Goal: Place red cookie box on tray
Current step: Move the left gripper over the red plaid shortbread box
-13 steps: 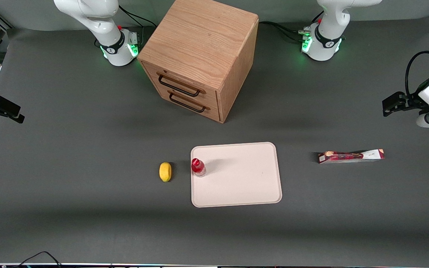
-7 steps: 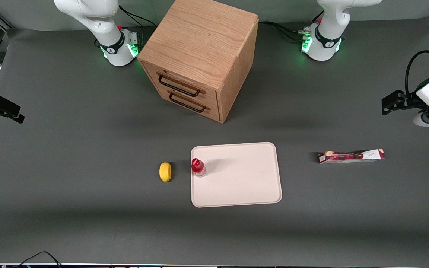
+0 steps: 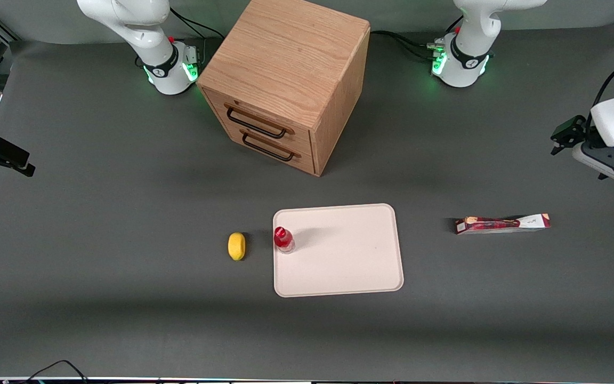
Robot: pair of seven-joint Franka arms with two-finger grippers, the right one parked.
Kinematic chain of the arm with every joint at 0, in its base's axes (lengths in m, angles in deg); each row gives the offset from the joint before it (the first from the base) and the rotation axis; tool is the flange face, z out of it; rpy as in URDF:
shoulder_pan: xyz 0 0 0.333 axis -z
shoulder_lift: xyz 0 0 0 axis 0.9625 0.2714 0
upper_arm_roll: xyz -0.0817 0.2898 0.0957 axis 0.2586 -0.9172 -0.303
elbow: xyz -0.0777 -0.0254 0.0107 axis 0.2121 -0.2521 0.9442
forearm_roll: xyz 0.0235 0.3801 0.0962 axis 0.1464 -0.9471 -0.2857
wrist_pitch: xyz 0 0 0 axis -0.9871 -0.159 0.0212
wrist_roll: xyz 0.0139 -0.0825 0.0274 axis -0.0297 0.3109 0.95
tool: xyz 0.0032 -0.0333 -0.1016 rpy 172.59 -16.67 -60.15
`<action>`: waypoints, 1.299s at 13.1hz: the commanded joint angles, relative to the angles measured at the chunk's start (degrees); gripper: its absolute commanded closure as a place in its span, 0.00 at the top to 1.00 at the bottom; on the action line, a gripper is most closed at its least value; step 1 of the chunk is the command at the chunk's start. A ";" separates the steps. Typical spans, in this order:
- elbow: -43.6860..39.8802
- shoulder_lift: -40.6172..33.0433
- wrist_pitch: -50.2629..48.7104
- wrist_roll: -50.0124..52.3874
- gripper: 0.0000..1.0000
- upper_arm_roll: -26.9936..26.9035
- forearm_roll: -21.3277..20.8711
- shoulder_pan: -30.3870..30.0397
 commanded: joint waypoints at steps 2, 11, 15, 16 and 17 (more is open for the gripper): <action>-1.16 2.21 -0.21 -18.32 1.00 -2.64 0.36 0.07; 15.42 5.73 20.23 -36.01 1.00 -2.82 0.45 0.15; 22.48 8.09 31.76 -41.46 1.00 -2.91 2.21 0.33; 22.48 9.50 33.61 -42.95 1.00 -2.91 2.21 0.33; 22.48 11.16 35.54 -44.88 1.00 -2.91 2.21 0.16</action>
